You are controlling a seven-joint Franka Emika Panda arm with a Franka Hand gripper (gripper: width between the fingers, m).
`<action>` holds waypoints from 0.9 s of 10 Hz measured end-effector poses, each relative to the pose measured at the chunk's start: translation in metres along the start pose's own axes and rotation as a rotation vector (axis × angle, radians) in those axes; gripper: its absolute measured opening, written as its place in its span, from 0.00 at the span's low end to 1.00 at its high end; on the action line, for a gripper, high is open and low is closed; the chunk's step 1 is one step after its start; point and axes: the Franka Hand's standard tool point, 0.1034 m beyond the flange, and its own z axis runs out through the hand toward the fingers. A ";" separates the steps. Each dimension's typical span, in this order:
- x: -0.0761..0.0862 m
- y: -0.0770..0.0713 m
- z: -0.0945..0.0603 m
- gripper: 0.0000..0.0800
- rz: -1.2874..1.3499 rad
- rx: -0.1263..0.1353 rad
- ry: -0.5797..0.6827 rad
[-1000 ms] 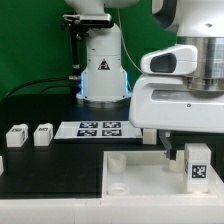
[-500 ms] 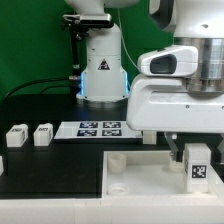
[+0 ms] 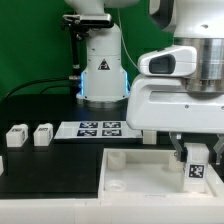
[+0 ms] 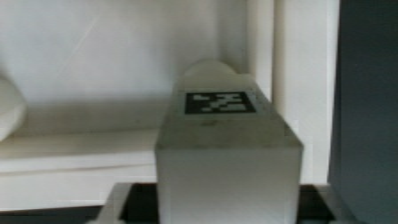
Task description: Assemble one leg
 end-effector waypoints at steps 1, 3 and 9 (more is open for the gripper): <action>-0.001 -0.002 -0.001 0.36 0.128 -0.006 0.002; -0.001 0.007 -0.002 0.37 0.368 -0.054 0.016; -0.003 0.025 0.002 0.38 1.056 -0.117 0.049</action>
Offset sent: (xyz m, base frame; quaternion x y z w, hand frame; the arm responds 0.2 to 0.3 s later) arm -0.0020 0.0028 0.0013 -0.0236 0.0012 0.2772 0.9605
